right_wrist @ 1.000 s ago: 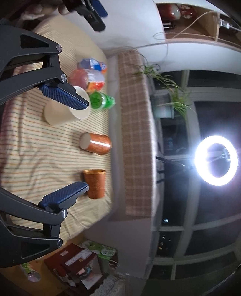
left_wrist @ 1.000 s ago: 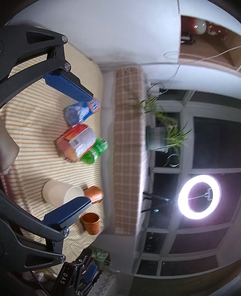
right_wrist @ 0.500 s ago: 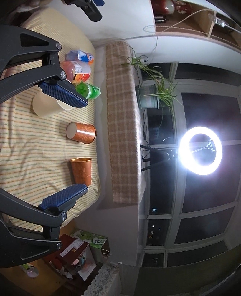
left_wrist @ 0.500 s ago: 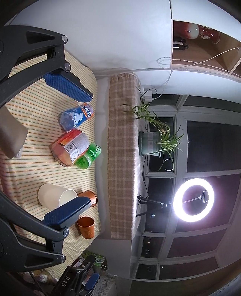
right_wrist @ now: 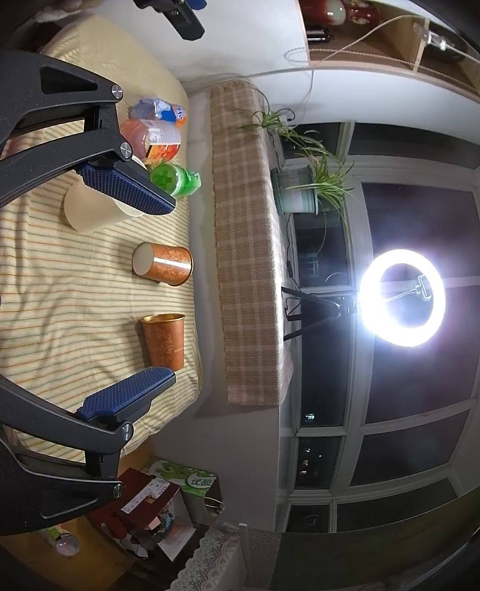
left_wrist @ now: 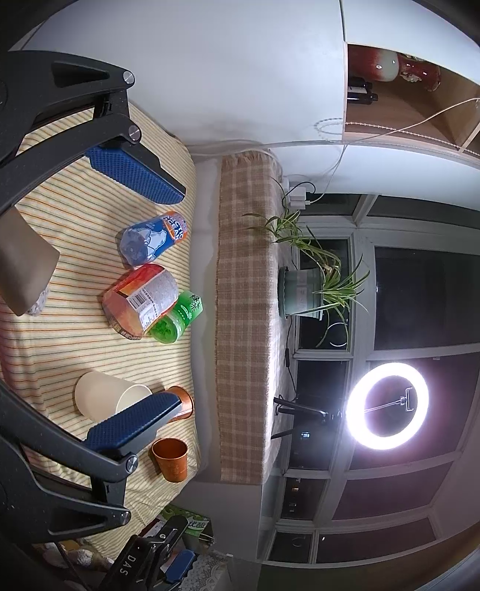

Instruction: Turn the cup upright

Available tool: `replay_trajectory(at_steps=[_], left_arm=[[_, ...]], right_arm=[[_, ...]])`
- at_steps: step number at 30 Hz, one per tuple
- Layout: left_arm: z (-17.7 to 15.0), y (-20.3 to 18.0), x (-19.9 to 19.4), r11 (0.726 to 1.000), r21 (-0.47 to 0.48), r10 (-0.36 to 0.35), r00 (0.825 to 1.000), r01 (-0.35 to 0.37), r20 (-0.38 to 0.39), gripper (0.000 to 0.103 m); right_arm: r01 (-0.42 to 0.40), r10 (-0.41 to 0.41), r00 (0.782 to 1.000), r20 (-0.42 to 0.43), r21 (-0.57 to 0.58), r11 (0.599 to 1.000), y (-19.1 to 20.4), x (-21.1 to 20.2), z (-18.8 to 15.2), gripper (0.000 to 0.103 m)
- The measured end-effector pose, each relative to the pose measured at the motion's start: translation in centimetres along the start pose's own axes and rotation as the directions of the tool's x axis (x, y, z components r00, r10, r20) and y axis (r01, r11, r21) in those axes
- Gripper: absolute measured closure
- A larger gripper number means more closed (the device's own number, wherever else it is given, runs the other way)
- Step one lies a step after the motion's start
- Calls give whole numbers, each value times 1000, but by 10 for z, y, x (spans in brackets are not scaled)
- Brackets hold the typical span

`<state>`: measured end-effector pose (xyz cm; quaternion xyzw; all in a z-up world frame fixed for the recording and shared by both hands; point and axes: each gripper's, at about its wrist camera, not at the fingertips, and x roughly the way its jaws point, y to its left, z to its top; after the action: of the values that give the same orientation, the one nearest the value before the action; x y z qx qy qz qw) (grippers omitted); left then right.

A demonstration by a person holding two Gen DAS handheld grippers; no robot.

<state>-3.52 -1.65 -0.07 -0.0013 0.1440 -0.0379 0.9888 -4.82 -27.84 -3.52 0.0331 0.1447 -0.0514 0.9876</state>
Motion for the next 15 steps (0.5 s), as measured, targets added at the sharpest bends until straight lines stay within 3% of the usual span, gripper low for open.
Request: replay_trajectory(at_steps=[15], left_arm=[[0,2,2,1000,-1,1,1000,-1,-1,0]], right_arm=[[5,-5,1000,-12,8,1000,-2,2,-3,18]])
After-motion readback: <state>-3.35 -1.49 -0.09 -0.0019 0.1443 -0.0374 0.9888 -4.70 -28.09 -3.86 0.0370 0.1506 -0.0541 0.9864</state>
